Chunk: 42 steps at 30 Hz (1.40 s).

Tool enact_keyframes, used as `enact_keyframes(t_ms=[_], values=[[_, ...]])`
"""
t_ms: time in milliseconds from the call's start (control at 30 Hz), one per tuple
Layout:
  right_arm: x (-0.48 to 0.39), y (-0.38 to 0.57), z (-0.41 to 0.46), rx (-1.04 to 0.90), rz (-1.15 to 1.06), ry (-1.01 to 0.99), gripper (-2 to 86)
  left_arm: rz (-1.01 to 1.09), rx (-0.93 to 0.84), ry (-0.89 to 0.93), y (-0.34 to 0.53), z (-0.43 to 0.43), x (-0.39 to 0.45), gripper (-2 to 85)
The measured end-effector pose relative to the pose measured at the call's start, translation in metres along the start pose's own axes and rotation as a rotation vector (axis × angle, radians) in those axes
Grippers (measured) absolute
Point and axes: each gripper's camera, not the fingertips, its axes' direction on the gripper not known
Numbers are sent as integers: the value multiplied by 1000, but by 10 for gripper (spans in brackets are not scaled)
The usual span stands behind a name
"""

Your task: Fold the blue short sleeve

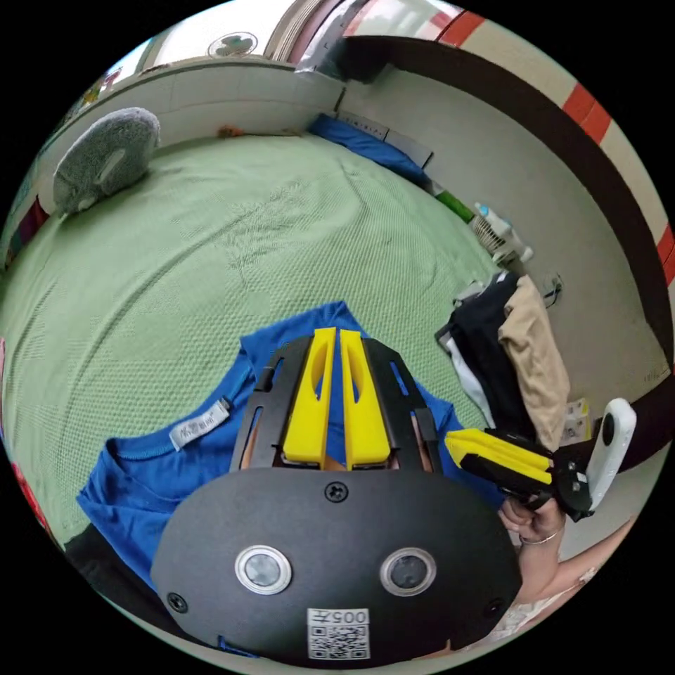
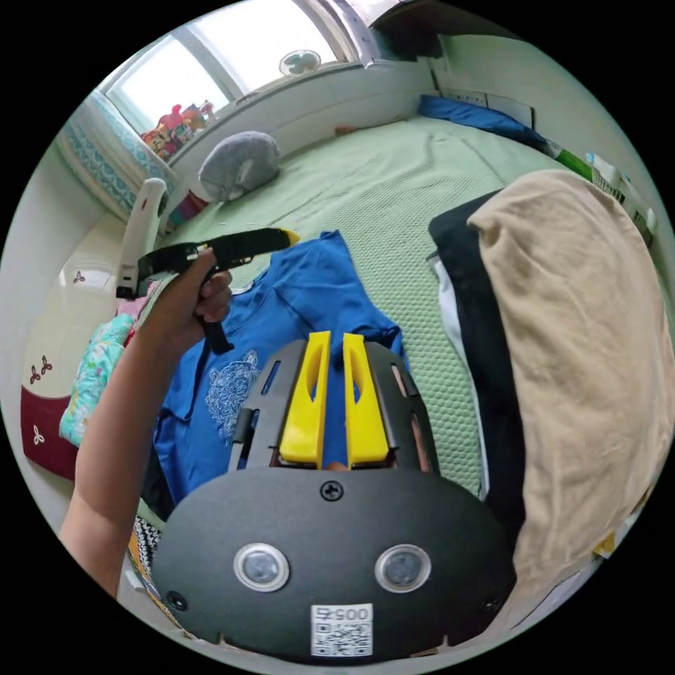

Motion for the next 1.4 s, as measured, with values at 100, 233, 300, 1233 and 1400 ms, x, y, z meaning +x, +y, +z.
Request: enact_keyframes(t_ms=[100,233,300,1233,1400], values=[[-7,0,14,-15,-16,-14,1,-23,-83,-33,20,16,-1,3],[-4,-2,34,-118,28,18,-7,-78,-36,-7,37,-1,-5,-2],[-2,-5,31,-153,40,-13,-8,-53,34,-88,45,-24,-2,-2],[-24,-11,10,-107,-30,-12,39,-266,-122,-315,214,-199,-128,55],[-20,-16,7,-106,-18,-11,38,-151,-57,-392,233,-229,-96,46]])
